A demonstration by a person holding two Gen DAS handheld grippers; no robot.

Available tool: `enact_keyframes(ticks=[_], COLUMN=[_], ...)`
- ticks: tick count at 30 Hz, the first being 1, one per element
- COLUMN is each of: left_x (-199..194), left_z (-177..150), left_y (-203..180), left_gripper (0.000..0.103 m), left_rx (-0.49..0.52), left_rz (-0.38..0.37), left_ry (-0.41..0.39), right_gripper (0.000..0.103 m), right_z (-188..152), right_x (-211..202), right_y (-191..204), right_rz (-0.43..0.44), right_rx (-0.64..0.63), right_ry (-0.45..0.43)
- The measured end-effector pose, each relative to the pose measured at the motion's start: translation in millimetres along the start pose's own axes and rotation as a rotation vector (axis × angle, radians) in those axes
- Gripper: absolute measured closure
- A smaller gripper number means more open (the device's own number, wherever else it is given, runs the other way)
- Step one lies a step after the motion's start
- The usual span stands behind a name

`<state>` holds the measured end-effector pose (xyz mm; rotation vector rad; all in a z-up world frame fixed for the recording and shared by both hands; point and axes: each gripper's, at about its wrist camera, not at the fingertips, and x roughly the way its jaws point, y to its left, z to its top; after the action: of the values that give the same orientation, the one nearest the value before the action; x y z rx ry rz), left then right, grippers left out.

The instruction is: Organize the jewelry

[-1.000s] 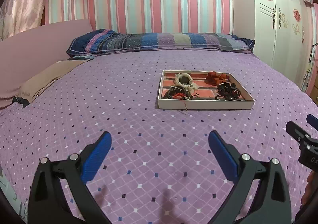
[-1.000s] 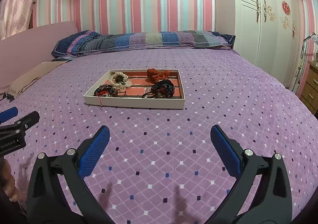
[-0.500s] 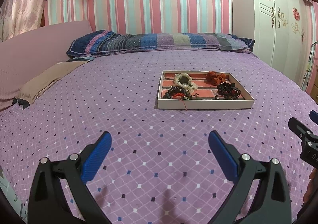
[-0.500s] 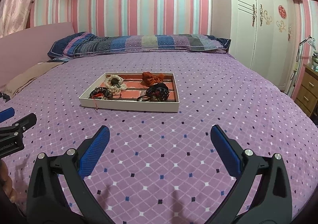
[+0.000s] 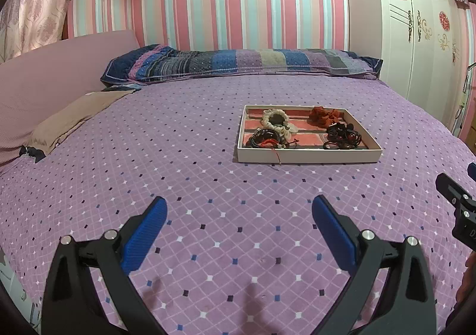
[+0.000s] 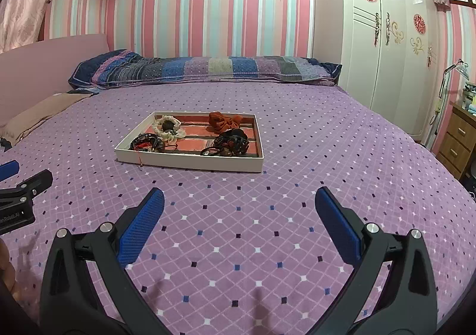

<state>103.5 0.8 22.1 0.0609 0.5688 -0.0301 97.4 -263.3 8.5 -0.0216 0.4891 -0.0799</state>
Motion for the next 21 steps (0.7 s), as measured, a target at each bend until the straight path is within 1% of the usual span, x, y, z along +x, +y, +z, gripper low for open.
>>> enact_keyframes(ticks=[21], left_x=[1.2], left_z=[1.2], left_y=[0.2], left_gripper=[0.007], left_rx=[0.009], left_rz=[0.008], left_ry=[-0.004], right_gripper=[0.004], right_z=[-0.2], right_x=[-1.0], right_y=[-1.7], right_rz=[-0.004], right_rx=[-0.003], right_ry=[-0.007])
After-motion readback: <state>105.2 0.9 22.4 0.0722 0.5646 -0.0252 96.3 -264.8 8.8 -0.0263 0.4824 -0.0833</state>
